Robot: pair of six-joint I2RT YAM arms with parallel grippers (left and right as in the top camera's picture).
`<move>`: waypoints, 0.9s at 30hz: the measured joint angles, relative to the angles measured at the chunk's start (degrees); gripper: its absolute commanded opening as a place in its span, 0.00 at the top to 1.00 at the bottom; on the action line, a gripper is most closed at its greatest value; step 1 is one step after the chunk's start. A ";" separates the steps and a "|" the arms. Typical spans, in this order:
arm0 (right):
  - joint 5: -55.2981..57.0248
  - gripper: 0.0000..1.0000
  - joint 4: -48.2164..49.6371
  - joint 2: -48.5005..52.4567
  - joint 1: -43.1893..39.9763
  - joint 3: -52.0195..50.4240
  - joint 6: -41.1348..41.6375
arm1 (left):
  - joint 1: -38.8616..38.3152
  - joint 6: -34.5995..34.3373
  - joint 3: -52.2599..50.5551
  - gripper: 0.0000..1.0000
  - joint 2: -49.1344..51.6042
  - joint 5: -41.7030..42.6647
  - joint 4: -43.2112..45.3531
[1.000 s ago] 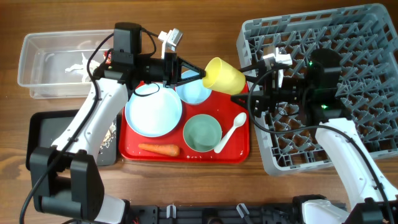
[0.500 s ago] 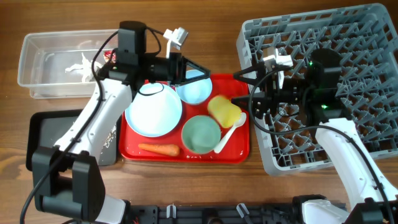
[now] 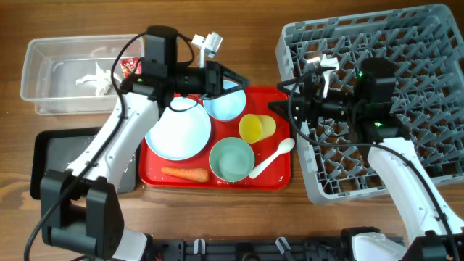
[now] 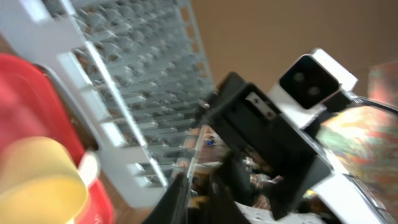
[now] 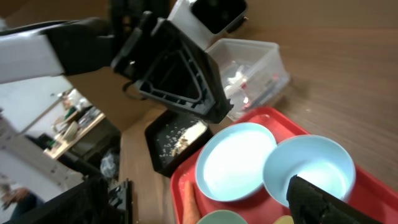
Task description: Sort waste into correct bins and load items into the dishwasher rack
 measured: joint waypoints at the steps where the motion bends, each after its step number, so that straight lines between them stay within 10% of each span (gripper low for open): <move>1: 1.88 0.08 -1.36 0.00 0.00 0.00 0.61 | -1.01 0.85 0.00 0.66 0.00 -2.86 -0.13; 14: 52.65 0.04 -38.97 -19.37 0.11 0.48 -0.44 | -10.78 10.58 0.22 0.53 0.00 -47.21 -21.88; 27: 58.55 0.02 -41.09 -19.43 0.11 0.48 0.35 | -10.82 19.61 0.22 0.60 7.76 -44.87 -21.33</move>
